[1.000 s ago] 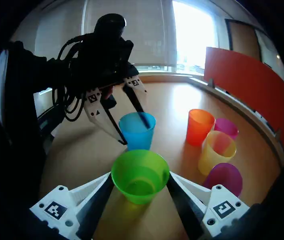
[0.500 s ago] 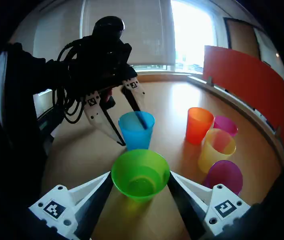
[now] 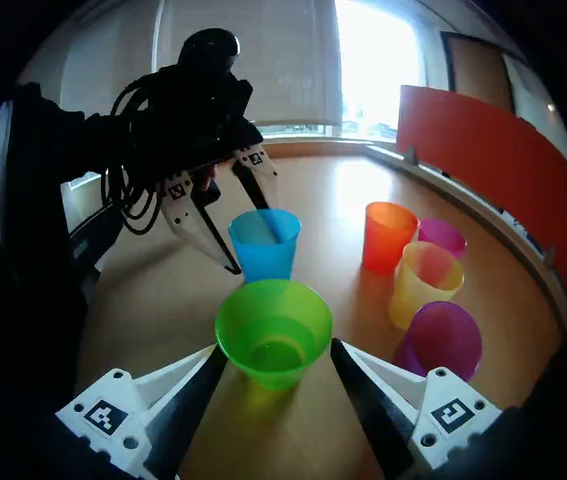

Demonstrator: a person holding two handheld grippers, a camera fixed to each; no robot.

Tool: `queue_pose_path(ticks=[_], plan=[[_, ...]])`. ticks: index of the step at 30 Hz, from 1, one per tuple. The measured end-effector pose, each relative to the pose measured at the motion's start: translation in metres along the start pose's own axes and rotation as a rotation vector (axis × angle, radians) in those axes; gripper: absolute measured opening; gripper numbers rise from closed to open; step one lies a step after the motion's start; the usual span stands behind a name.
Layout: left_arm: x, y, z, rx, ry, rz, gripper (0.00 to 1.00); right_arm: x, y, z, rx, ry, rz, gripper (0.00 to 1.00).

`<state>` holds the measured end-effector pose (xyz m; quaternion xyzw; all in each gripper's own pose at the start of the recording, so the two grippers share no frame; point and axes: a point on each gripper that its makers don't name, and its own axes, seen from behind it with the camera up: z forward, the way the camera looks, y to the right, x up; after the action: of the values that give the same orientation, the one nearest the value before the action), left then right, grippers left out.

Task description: Pour water

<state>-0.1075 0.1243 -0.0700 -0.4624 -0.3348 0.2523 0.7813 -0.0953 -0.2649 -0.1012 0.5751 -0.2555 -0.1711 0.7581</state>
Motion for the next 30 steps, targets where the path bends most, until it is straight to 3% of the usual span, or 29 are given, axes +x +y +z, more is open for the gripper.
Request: queue_pose_path(ticks=[12,24,30], plan=[[-0.014,-0.009,-0.02,0.053,-0.025,-0.011,0.84,-0.011,0.009,-0.02,-0.052,-0.001,0.018,0.99],[-0.026,-0.022,-0.044,0.125,-0.018,-0.07,0.84,-0.012,0.017,-0.043,-0.112,0.017,0.041,0.99],[-0.033,-0.036,-0.055,0.187,0.0,-0.118,0.84,-0.01,0.026,-0.057,-0.174,0.029,0.062,0.99]])
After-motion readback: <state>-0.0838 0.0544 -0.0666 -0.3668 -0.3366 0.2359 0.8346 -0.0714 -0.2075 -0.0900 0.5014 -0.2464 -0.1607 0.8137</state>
